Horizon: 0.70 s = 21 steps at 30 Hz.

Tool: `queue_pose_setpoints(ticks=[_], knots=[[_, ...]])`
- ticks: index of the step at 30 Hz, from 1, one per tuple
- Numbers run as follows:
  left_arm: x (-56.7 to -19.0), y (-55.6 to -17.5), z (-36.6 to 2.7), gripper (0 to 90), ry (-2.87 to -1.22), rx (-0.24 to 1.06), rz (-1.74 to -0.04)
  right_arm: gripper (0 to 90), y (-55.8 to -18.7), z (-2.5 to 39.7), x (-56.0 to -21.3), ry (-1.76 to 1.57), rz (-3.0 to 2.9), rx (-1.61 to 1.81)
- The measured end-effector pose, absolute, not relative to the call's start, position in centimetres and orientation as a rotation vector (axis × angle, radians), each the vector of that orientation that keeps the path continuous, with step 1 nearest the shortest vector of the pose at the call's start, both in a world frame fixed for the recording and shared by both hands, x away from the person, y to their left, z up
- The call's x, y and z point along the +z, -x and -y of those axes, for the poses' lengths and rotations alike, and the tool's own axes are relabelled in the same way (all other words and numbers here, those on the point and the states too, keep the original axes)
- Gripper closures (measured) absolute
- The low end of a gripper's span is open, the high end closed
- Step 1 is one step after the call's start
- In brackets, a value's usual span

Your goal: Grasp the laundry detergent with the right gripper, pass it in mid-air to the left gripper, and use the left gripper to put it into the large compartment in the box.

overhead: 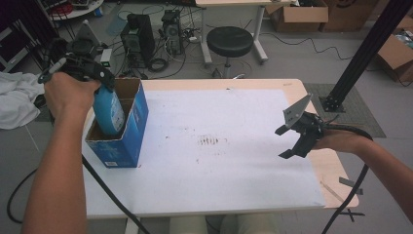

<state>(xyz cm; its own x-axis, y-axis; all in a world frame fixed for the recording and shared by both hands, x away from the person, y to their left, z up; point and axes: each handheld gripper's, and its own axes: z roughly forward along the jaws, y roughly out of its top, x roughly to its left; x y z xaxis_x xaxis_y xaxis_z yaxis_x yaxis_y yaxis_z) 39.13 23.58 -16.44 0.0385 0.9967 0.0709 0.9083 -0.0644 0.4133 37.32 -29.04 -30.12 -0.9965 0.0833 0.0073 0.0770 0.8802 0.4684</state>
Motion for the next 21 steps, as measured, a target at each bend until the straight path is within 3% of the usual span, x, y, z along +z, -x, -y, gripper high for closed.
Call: queue_pose_setpoints(ticks=[21], knots=[[-23.7,-39.9,-23.9,38.0,-2.1,0.471,-1.97,17.5,-37.3,29.0,-30.8,-0.152,-3.04,0.793]])
